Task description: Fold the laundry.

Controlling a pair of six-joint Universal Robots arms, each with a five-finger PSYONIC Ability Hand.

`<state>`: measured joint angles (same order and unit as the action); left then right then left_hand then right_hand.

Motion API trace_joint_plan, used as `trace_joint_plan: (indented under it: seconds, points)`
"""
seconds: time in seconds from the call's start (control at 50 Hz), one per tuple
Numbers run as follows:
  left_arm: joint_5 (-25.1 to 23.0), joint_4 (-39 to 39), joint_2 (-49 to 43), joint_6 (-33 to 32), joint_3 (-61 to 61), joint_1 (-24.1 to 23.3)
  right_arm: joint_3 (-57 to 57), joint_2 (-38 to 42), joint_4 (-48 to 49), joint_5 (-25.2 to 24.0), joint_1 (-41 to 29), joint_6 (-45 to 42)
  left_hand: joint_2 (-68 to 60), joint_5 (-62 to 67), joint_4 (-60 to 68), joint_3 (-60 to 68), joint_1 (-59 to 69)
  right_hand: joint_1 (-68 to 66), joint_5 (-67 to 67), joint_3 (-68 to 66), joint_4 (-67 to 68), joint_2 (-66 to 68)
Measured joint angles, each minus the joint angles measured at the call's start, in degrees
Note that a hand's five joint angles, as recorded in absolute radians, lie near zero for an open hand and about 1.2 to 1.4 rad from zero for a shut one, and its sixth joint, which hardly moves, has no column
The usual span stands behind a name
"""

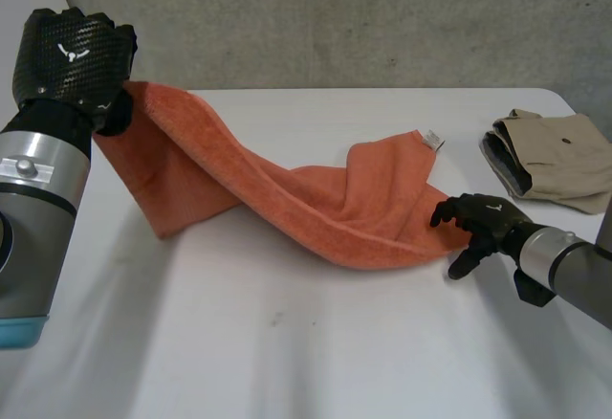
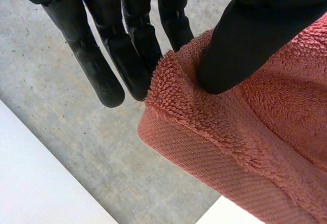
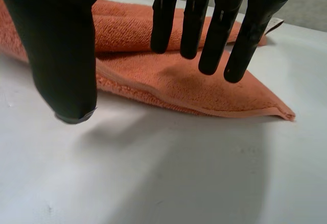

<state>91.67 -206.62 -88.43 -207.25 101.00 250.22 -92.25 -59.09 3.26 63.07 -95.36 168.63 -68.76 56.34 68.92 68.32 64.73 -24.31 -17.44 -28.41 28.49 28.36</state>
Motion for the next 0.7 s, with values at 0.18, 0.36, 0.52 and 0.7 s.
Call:
trace_joint_plan:
  seconds: [0.18,0.36,0.52,0.7]
  points:
    - [0.01,0.30,-0.13,0.03,-2.10,-0.26,2.55,3.42,0.85,0.04,-2.65,-0.46,0.00,0.00,0.00,0.00,0.00,-3.89,-4.81,-5.12,4.96,4.82]
    - [0.00,0.78,-0.08,0.34,-3.36,-0.29,5.03,5.77,1.06,0.08,-5.22,0.11,0.00,0.00,0.00,0.00,0.00,-9.71,-10.82,-11.34,11.18,11.53]
    - [0.06,0.79,-0.13,0.44,-3.55,-0.23,7.00,7.47,1.08,0.16,-6.53,0.33,0.00,0.00,0.00,0.00,0.00,-28.34,-32.63,-32.67,32.76,32.83]
    - [0.14,1.57,-0.01,0.31,-3.77,0.59,8.87,-2.57,-1.03,1.85,-5.22,-2.30,0.00,0.00,0.00,0.00,0.00,-32.27,-39.36,-39.35,39.54,39.01]
